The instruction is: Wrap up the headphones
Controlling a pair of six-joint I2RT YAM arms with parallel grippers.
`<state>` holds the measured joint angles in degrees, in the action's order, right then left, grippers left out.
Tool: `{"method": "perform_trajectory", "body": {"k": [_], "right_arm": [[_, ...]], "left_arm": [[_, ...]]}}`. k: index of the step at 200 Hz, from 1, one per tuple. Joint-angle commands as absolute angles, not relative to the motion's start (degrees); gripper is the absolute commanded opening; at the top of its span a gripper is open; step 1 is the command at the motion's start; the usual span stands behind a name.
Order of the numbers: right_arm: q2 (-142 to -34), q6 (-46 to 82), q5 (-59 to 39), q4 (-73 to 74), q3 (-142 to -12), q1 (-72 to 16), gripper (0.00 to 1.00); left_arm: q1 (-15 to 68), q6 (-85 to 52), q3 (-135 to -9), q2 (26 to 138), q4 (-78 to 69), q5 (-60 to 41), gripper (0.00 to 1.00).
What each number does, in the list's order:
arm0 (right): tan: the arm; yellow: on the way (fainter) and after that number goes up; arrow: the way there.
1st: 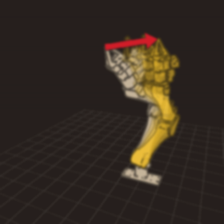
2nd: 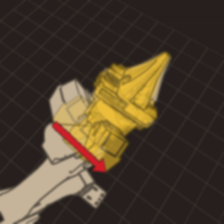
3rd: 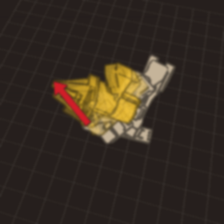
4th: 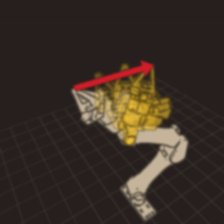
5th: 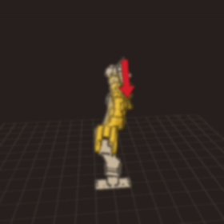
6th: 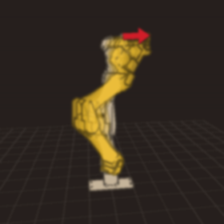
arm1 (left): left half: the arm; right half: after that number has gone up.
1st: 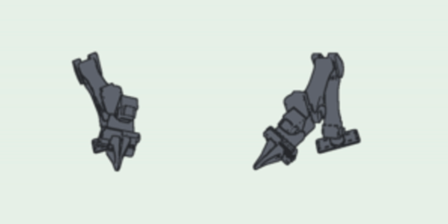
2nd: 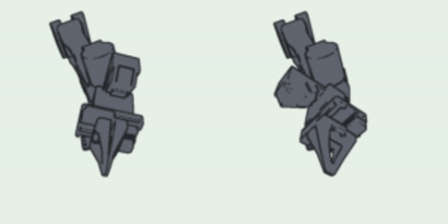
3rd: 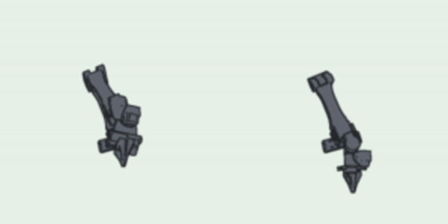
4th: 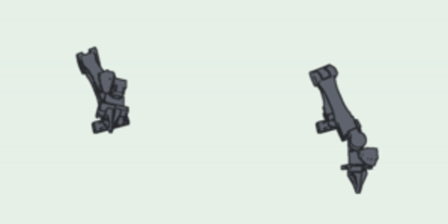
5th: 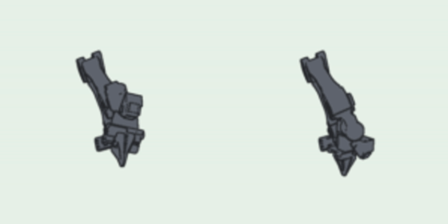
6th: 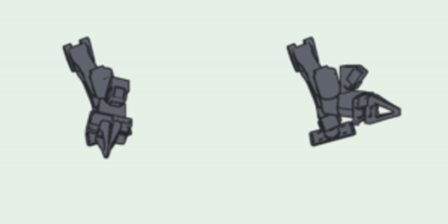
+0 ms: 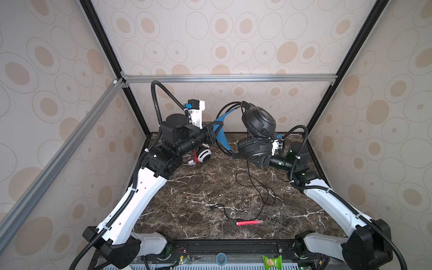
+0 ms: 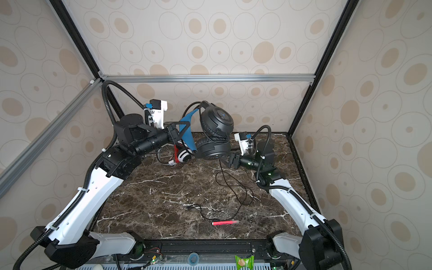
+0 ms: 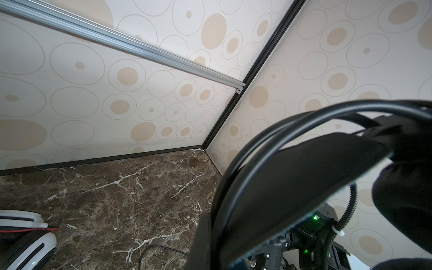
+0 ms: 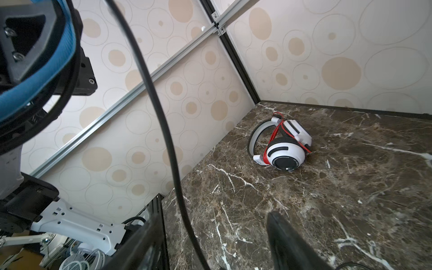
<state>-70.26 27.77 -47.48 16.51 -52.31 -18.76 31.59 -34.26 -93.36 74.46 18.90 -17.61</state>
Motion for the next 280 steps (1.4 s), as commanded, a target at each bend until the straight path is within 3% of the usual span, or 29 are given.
{"method": "perform_trajectory", "body": {"k": [1, 26, 88, 131, 156, 191, 228, 280], "right_arm": [[-73.07, 27.2, -49.77, 20.2, -52.09, -19.97, 0.73], [-76.44, 26.45, -48.25, 19.88, -51.35, -22.08, 0.7], [-77.67, 27.27, -45.51, 21.44, -43.07, -24.5, 0.48], [-74.91, 26.7, -42.65, 18.37, -39.25, -25.59, 0.18], [-71.56, 21.22, -37.44, 7.69, -40.26, -27.51, 0.0], [-66.23, 14.68, -32.23, -4.27, -42.77, -29.99, 0.0], [-63.77, 9.6, -25.85, -15.56, -46.76, -35.18, 0.0], [-64.0, 7.77, -18.48, -20.28, -50.07, -44.54, 0.0]], "left_arm": [[31.36, -34.58, -96.86, 73.64, 16.76, -17.11, 0.0], [31.27, -34.16, -97.68, 73.97, 17.42, -16.1, 0.0], [30.87, -34.78, -102.32, 76.6, 19.69, -7.85, 0.0], [30.22, -36.96, -101.95, 77.21, 19.04, 2.32, 0.0], [30.08, -37.2, -103.46, 78.08, 20.53, 9.84, 0.0], [30.15, -37.66, -104.88, 79.93, 23.48, 19.8, 0.0], [30.09, -38.71, -104.26, 81.33, 21.1, 22.29, 0.0], [29.8, -40.0, -104.95, 85.04, 21.4, 25.37, 0.0]]}}
